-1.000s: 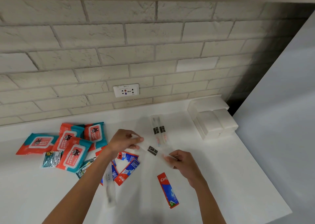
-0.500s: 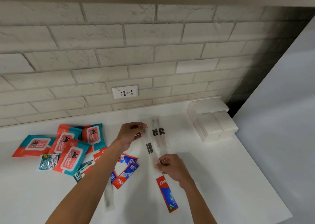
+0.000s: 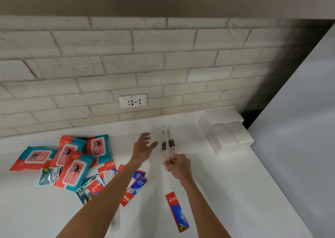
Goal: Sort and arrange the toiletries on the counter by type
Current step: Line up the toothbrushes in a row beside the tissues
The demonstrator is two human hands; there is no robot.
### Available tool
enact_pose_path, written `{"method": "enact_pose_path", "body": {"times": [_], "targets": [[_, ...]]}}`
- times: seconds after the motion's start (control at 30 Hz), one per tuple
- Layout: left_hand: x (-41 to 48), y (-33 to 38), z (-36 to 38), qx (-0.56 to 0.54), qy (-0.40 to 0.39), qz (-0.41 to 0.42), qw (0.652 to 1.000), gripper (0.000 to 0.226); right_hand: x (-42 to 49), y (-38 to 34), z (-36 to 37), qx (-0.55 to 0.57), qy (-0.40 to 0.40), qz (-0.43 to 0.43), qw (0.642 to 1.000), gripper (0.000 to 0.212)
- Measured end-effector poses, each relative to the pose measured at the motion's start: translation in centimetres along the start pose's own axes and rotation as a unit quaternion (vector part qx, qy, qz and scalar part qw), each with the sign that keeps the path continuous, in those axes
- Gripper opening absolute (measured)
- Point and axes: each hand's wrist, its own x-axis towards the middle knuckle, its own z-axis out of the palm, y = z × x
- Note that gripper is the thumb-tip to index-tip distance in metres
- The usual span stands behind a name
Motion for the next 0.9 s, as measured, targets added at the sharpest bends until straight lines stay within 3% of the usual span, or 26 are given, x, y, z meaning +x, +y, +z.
{"method": "enact_pose_path", "body": {"times": [0.17, 0.33, 0.5, 0.63, 0.8, 0.9], "targets": [[-0.9, -2.9, 0.6, 0.207, -0.073, 0.074, 0.973, 0.072, 2.5, -0.7, 0.7, -0.02, 0.006, 0.013, 1.0, 0.013], [-1.1, -4.2, 0.9, 0.304, -0.128, 0.148, 0.932, 0.085, 3.5, -1.1, 1.7, -0.071, -0.006, 0.0, 0.997, 0.036], [-0.3, -5.0, 1.1, 0.382, -0.177, 0.159, 0.893, 0.084, 3.9, -0.4, 2.2, -0.1, 0.005, -0.011, 0.995, 0.022], [-0.1, -5.5, 1.8, 0.408, -0.179, 0.155, 0.882, 0.085, 3.2, -0.3, 1.9, -0.127, 0.02, -0.031, 0.991, 0.007], [-0.3, -5.5, 2.4, 0.409, -0.161, 0.149, 0.886, 0.084, 3.0, 0.2, 0.9, -0.215, 0.078, -0.088, 0.97, 0.035], [-0.2, -5.4, 2.5, 0.411, -0.16, 0.147, 0.885, 0.084, 3.5, 1.8, 0.8, -0.226, 0.045, -0.1, 0.968, 0.048]]}}
